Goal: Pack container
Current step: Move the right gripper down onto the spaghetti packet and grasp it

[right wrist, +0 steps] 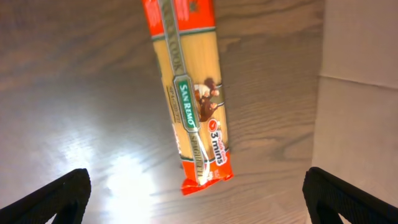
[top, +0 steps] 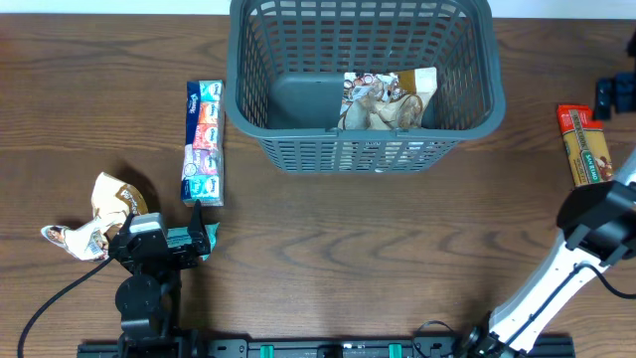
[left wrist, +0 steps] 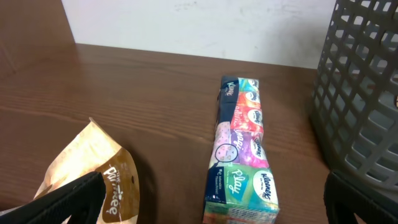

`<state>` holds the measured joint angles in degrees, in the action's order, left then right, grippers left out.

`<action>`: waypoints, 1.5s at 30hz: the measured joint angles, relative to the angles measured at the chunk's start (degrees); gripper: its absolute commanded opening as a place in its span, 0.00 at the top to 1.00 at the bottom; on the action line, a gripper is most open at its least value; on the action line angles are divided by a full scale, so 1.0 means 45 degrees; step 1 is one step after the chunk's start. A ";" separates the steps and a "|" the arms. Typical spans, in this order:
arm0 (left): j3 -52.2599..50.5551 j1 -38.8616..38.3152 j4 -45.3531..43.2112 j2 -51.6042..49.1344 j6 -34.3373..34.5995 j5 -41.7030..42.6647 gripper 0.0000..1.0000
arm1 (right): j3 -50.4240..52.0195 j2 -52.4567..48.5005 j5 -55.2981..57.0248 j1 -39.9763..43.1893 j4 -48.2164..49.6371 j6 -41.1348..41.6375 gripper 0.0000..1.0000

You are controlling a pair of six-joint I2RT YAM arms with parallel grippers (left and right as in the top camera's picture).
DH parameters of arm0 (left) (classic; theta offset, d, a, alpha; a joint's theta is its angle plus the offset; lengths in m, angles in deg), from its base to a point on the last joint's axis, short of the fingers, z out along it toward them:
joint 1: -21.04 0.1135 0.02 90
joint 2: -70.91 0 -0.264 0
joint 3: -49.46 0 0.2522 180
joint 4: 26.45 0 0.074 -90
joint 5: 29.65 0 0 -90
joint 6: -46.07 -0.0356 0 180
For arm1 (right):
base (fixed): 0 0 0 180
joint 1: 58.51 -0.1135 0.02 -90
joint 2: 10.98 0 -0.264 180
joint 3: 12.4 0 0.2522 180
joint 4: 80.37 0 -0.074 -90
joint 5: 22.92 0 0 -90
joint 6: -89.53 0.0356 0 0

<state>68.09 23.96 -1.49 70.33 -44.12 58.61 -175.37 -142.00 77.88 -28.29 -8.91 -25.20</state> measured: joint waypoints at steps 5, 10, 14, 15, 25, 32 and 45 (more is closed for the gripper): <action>0.0000 0.0000 0.0000 0.0000 0.0000 0.0000 0.01 | 0.0296 0.0000 -0.1588 0.0967 0.0049 -0.1875 0.01; 0.0000 0.0000 0.0000 0.0000 0.0000 0.0000 0.01 | 0.0593 0.0000 -0.2244 0.1710 0.1001 -0.2667 0.01; 0.0000 0.0000 0.0000 0.0000 0.0000 0.0000 0.02 | 0.1467 0.0000 -0.2769 0.2399 0.2093 -0.2701 0.01; 0.0000 0.0000 0.0005 0.0000 0.0000 0.0000 0.01 | 0.1724 0.0000 -0.2851 0.2545 0.2171 -0.2696 0.01; 0.0000 0.0000 0.0000 0.0000 0.0000 0.0000 0.01 | 0.3259 0.0010 -0.3900 0.2943 0.4007 -0.2069 0.01; 0.0000 0.0000 0.0000 0.0000 0.0000 0.0000 0.01 | 0.6096 0.0010 -0.3861 0.2705 0.5187 -0.1894 0.01; 0.0000 0.0000 0.0000 0.0000 0.0000 0.0000 0.01 | 0.8082 0.0010 -0.2526 0.2516 0.6489 -0.0952 0.01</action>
<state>68.09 23.96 -1.49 70.33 -44.12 58.61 -139.00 -141.96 66.52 -16.97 20.29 -29.49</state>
